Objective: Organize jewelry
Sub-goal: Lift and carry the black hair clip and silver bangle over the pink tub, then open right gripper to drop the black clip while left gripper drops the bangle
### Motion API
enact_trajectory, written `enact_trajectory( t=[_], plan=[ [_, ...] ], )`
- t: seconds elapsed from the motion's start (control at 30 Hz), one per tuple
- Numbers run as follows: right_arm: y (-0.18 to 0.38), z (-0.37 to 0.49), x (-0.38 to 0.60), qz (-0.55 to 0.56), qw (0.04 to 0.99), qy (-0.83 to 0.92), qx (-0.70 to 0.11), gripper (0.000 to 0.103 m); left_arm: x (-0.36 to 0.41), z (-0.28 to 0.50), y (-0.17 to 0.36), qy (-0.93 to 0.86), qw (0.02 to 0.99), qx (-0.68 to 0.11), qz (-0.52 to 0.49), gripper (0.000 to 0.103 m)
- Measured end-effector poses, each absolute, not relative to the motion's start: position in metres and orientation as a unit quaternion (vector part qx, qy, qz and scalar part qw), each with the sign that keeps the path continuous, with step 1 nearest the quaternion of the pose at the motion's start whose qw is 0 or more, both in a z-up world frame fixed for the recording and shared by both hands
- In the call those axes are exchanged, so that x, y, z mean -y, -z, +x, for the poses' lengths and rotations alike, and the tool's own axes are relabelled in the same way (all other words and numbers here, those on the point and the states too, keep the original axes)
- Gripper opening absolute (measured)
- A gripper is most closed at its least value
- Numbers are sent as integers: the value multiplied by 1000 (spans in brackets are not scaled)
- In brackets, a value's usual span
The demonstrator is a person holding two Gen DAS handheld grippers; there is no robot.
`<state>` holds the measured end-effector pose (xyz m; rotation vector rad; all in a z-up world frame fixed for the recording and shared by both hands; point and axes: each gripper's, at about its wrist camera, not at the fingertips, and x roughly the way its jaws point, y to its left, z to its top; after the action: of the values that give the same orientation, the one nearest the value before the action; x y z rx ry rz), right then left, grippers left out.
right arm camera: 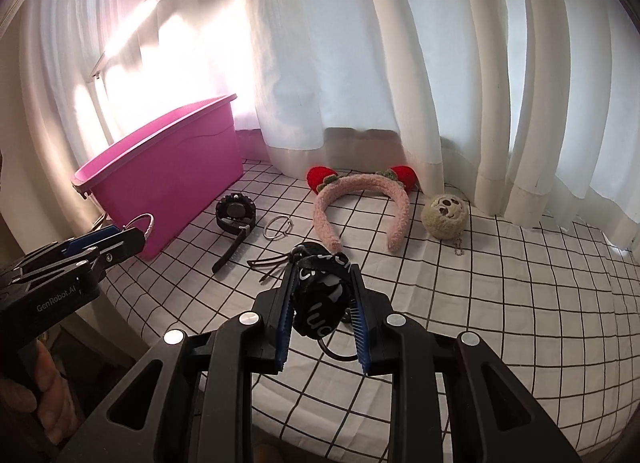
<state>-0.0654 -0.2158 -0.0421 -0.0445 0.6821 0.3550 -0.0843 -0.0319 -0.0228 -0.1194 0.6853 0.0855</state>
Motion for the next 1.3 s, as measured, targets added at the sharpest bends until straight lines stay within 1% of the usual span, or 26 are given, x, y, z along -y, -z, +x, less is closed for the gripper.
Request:
enact_trajectory(
  t=[0.23, 0.47, 0.67, 0.9, 1.1, 1.3],
  plan=[
    [-2, -36, 154, -38, 925, -223, -303, 25, -18, -71, -18, -72, 945, -313, -61, 39],
    [-45, 10, 74, -52, 921, -276, -269, 25, -87, -46, -49, -108, 947, -294, -73, 39],
    [-66, 52, 4, -52, 912, -319, -254, 25, -149, -15, -71, -138, 947, -281, -77, 39],
    [-57, 102, -69, -75, 886, -359, -285, 25, -200, 16, -61, -165, 934, -303, -91, 39],
    [-34, 142, -116, -102, 853, -381, -342, 25, -233, 36, -35, -195, 909, -348, -120, 39],
    [-5, 172, -142, -130, 827, -374, -400, 25, -248, 51, -11, -206, 887, -388, -143, 40]
  ],
)
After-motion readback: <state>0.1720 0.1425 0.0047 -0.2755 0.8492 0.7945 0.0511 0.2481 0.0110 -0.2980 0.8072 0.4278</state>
